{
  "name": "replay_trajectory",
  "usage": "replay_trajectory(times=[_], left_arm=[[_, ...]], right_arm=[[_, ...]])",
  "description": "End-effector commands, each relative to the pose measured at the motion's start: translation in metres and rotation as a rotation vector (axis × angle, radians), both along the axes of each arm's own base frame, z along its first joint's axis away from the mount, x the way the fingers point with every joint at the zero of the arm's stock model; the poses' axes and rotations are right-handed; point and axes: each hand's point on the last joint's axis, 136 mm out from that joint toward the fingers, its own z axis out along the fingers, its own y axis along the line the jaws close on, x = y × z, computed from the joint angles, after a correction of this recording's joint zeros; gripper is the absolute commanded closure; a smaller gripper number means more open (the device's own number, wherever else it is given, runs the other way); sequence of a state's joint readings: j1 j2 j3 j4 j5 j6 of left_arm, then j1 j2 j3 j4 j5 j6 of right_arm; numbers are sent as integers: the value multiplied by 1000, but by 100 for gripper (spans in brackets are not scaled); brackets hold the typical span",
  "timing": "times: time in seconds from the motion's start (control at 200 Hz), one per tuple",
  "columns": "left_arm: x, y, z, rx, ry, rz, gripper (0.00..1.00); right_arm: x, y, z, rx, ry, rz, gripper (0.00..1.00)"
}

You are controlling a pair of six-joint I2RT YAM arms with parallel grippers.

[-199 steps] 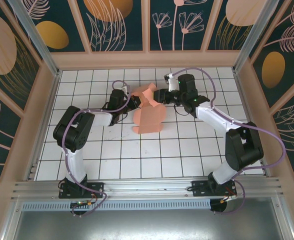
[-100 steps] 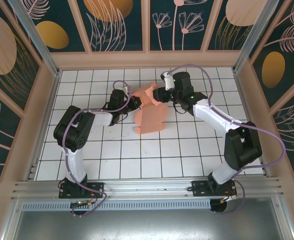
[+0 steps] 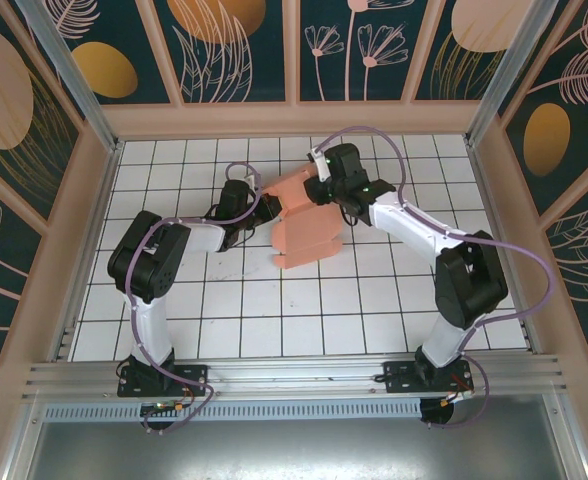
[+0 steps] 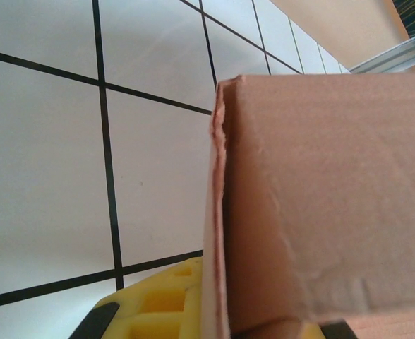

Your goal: Fold the paper box

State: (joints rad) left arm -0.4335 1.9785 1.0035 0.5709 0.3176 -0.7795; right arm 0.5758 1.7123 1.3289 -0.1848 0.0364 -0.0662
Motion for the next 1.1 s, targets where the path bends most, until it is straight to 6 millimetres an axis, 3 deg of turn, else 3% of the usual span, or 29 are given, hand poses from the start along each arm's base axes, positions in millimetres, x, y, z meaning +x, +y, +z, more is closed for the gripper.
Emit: replay_trajectory(times=[0.0,0.47,0.771,0.836,0.926,1.096], left_arm=[[8,-12,25,-54,-61,-38,100],[8,-12,25,-57,-57,-41,100],[6,-13,21,-65,-48,-43,100],[7,-13,23,-68,-52,-44,100],[6,-13,23,-66,-50,-43,100],[7,-12,24,-61,-53,-42,100]], right_arm=[[4,-3,-10,-112,-19,-27,65],[14,-9,-21,-373,-133,-189,76],[11,-5,-36,-493,-163,-220,96],[11,-4,-40,-512,-164,-221,93],[12,-6,-44,-529,-163,-232,78],[15,-8,-42,-524,-167,-238,75]])
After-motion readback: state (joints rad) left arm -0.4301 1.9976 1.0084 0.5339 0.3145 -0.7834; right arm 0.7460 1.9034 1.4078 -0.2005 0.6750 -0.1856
